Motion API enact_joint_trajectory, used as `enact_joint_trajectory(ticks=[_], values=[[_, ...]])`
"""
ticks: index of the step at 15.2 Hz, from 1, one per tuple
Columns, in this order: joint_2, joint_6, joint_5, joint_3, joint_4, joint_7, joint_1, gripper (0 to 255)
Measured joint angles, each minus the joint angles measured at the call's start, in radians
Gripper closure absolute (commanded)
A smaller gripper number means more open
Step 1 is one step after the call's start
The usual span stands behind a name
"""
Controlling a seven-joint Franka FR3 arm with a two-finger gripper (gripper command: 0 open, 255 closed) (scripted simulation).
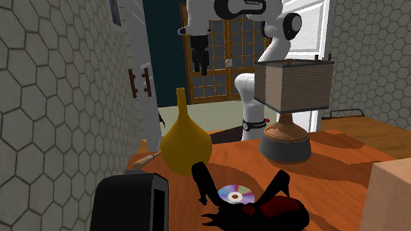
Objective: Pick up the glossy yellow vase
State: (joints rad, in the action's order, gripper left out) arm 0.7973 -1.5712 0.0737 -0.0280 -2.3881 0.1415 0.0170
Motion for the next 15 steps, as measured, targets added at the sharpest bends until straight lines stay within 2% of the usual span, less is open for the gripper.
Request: enact_joint_trajectory(ticks=[3,7,15], values=[[-0.025,-0.014,-0.016,-0.017,0.014,0.018,-0.008,0],[-0.121,-0.07,-0.057,-0.066,0.07,0.072,-0.03,0],[-0.349,-0.166,-0.108,-0.168,0.24,0.183,-0.063,0]])
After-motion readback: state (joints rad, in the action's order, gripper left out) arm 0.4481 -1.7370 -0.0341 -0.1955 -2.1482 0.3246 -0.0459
